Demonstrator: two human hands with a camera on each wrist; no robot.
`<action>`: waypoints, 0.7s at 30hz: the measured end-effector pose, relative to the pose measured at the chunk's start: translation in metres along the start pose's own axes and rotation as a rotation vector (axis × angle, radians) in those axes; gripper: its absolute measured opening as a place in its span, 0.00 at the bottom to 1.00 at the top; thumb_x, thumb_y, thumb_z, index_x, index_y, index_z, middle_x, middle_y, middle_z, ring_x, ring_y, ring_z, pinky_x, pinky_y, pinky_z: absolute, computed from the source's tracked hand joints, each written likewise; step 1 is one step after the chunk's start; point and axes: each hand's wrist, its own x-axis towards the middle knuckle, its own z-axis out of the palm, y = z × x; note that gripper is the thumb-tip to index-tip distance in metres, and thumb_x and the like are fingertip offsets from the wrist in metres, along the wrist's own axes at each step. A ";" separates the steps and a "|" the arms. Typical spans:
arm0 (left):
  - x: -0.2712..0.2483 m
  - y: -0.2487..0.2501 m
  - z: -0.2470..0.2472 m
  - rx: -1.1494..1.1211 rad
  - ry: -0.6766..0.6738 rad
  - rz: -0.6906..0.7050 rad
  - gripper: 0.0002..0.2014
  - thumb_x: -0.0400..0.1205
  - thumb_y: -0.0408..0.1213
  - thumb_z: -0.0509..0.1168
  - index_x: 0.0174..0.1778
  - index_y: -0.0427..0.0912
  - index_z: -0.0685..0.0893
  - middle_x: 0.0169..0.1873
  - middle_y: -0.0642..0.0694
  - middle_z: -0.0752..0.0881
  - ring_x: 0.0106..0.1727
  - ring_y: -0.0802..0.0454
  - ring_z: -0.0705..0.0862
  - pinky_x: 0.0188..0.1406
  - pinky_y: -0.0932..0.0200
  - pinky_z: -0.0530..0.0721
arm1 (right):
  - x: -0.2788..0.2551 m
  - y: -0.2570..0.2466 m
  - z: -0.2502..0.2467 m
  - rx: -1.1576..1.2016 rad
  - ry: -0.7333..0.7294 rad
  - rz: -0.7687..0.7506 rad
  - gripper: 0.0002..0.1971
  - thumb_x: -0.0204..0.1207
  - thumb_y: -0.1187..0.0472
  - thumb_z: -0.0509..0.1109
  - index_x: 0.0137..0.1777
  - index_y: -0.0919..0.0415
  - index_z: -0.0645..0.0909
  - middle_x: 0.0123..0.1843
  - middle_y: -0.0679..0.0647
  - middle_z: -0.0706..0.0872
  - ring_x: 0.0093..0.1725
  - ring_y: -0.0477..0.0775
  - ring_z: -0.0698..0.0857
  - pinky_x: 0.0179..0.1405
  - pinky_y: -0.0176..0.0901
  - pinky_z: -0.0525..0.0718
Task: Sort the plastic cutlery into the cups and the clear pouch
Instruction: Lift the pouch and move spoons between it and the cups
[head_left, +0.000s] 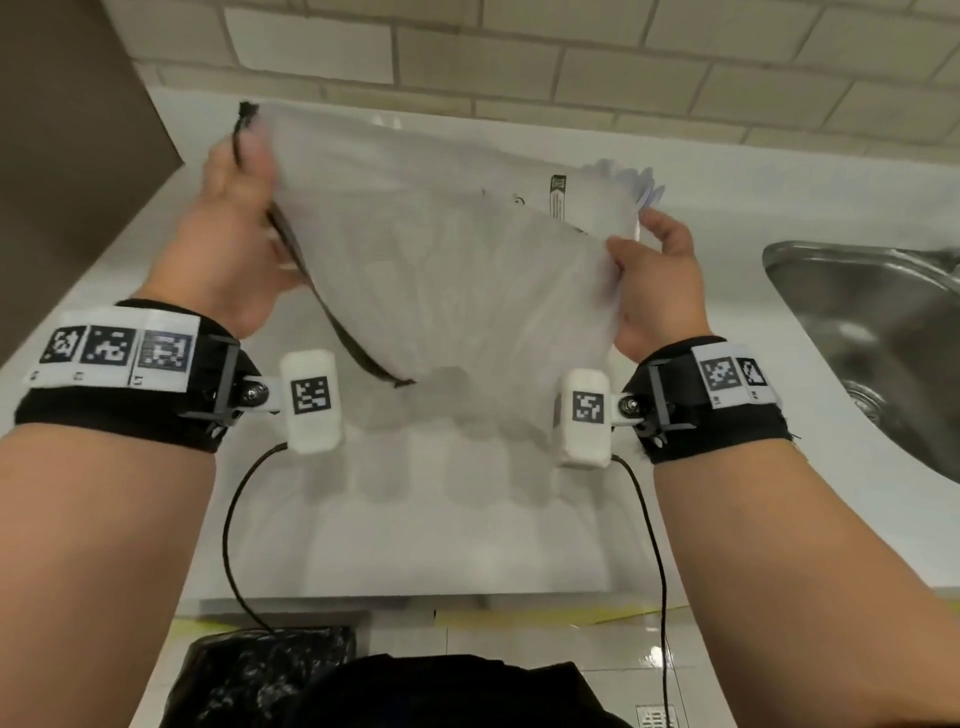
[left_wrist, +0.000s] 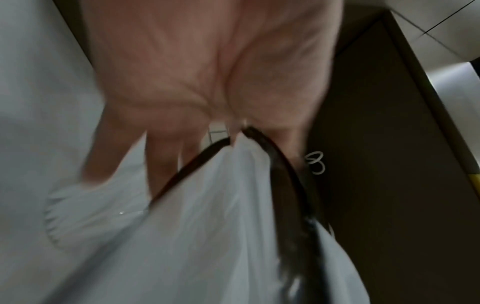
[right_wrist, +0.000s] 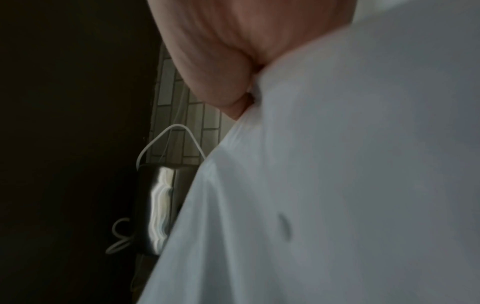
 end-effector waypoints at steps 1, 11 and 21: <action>-0.002 -0.007 -0.003 -0.080 -0.180 -0.055 0.35 0.78 0.52 0.70 0.80 0.49 0.66 0.64 0.51 0.85 0.60 0.57 0.87 0.53 0.47 0.88 | 0.000 -0.001 0.000 0.099 -0.045 0.014 0.23 0.79 0.72 0.62 0.68 0.46 0.71 0.57 0.57 0.86 0.48 0.59 0.87 0.54 0.55 0.85; 0.014 -0.041 -0.020 0.047 0.306 -0.051 0.11 0.84 0.35 0.65 0.60 0.41 0.86 0.45 0.51 0.91 0.54 0.52 0.90 0.57 0.54 0.87 | -0.007 0.011 -0.017 -0.298 -0.287 0.015 0.13 0.75 0.77 0.69 0.45 0.58 0.87 0.45 0.58 0.87 0.44 0.56 0.86 0.50 0.53 0.89; -0.045 -0.018 0.039 -0.377 -0.423 -0.117 0.06 0.71 0.38 0.71 0.39 0.43 0.93 0.39 0.46 0.92 0.41 0.50 0.90 0.46 0.58 0.88 | -0.024 0.038 0.018 -0.490 -0.557 0.024 0.18 0.76 0.78 0.64 0.59 0.59 0.82 0.53 0.58 0.86 0.49 0.55 0.85 0.49 0.50 0.88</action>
